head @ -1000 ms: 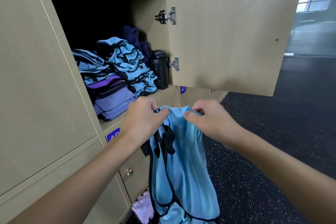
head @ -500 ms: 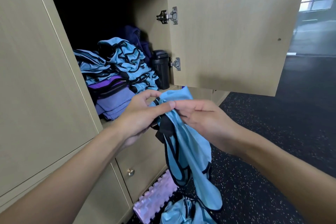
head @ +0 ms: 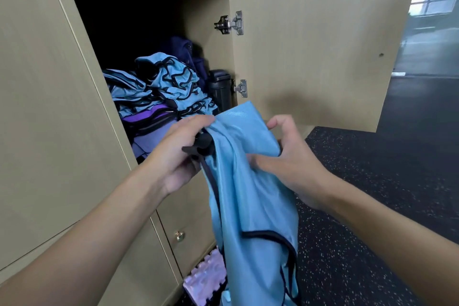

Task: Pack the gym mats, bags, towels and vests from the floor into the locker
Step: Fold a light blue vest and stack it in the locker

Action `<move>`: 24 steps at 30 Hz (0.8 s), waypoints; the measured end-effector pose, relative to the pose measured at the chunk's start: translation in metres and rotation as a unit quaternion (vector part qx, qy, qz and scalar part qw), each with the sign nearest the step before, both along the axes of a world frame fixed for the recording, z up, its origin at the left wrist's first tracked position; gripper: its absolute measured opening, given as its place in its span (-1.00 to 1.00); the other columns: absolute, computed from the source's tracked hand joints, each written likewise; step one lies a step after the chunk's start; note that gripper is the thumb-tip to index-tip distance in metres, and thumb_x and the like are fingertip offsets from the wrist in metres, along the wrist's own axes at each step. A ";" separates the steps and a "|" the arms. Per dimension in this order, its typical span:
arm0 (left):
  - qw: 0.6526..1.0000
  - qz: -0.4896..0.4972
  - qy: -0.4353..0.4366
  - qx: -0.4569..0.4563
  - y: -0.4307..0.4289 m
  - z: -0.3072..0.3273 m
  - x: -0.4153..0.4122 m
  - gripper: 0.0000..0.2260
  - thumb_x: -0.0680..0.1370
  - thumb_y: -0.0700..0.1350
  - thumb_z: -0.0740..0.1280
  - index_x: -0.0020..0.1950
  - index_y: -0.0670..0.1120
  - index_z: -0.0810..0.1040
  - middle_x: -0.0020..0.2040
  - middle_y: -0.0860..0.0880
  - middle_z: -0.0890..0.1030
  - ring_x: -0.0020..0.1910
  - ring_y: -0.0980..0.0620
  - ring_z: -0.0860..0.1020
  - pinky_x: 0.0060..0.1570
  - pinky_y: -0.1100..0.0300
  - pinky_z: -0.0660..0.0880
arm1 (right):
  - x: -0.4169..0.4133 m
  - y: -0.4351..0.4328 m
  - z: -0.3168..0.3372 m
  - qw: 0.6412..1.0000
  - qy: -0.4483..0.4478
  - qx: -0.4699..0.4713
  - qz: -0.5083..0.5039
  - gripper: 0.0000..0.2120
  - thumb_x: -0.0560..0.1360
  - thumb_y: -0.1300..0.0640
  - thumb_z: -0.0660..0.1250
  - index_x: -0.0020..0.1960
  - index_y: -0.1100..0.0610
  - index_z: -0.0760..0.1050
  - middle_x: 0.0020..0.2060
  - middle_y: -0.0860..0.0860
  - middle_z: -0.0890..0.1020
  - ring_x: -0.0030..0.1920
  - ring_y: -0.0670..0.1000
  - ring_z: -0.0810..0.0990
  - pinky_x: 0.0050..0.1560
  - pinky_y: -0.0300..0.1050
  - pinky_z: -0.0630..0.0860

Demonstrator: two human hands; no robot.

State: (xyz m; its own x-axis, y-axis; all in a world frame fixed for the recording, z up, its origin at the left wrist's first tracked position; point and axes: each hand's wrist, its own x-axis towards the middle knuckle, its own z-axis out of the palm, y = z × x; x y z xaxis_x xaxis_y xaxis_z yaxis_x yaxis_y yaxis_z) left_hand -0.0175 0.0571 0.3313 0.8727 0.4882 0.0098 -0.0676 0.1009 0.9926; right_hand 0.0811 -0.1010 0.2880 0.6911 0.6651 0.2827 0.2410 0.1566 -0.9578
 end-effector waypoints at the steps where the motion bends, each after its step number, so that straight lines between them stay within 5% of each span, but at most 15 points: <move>1: 1.000 0.004 0.003 0.014 -0.002 -0.001 0.000 -0.71 0.61 0.00 0.30 0.27 -0.11 0.50 0.15 -0.24 0.62 0.00 -0.12 0.59 0.05 -0.03 0.54 | 0.001 0.001 0.001 1.000 0.012 0.014 -0.019 -0.51 0.39 0.28 0.53 -0.03 -0.12 0.28 -0.03 0.20 0.65 -0.27 0.03 0.63 -0.28 -0.01 0.60; 5: 0.996 -0.029 0.027 0.078 -0.014 -0.006 -0.003 -0.30 0.41 0.19 0.42 0.47 0.33 0.16 0.10 0.15 0.66 -0.09 0.10 0.69 -0.11 0.02 0.63 | 0.009 0.001 0.002 0.991 0.026 0.073 -0.104 -0.48 0.41 0.30 0.52 0.09 -0.11 0.29 -0.07 0.01 0.63 -0.23 -0.05 0.66 -0.24 -0.09 0.62; 9: 0.982 -0.070 0.023 0.176 -0.026 -0.025 -0.001 0.04 0.38 0.02 0.58 0.53 0.43 -0.13 0.20 0.13 0.66 0.07 0.10 0.68 0.13 0.06 0.60 | 0.010 -0.001 0.003 0.991 0.015 0.068 -0.111 -0.40 0.43 0.33 0.50 0.25 -0.12 0.29 -0.03 0.03 0.61 -0.16 -0.05 0.69 -0.14 -0.04 0.67; 13: 0.973 -0.053 -0.046 0.222 -0.027 -0.037 0.005 -0.14 0.46 -0.32 0.51 0.55 0.27 0.17 0.31 0.04 0.60 0.16 0.04 0.65 0.12 0.08 0.61 | 0.012 -0.003 0.003 0.993 0.030 0.067 -0.093 -0.41 0.45 0.29 0.49 0.25 -0.20 0.31 0.09 0.09 0.60 -0.02 0.07 0.69 -0.06 0.02 0.67; 17: 0.969 0.009 -0.062 0.239 -0.020 -0.033 0.007 -0.60 0.46 -0.41 0.46 0.18 -0.01 0.61 0.10 -0.14 0.69 -0.08 0.07 0.67 0.00 0.14 0.64 | 0.016 -0.008 0.004 0.996 0.055 0.058 -0.033 -0.41 0.43 0.28 0.50 0.27 -0.18 0.34 0.12 0.03 0.60 -0.02 -0.02 0.69 -0.03 -0.08 0.65; 19: 0.969 0.029 -0.073 0.233 -0.021 -0.031 0.007 -0.70 0.46 -0.42 0.45 0.04 -0.06 0.65 0.00 -0.10 0.72 -0.13 0.10 0.66 -0.04 0.19 0.63 | 0.017 -0.010 0.002 0.999 0.046 0.023 0.006 -0.29 0.40 0.29 0.52 0.36 -0.18 0.29 0.19 -0.06 0.55 0.07 -0.07 0.67 0.04 -0.09 0.64; 24: 0.980 0.098 -0.077 0.153 -0.018 -0.030 0.011 -0.81 0.49 -0.37 0.44 0.04 -0.14 0.65 -0.08 -0.10 0.73 -0.11 -0.06 0.69 -0.01 0.03 0.65 | 0.017 -0.010 0.000 0.997 0.016 -0.047 0.051 -0.08 0.34 0.32 0.57 0.48 -0.19 0.16 0.21 -0.11 0.55 0.12 -0.17 0.64 0.09 -0.19 0.60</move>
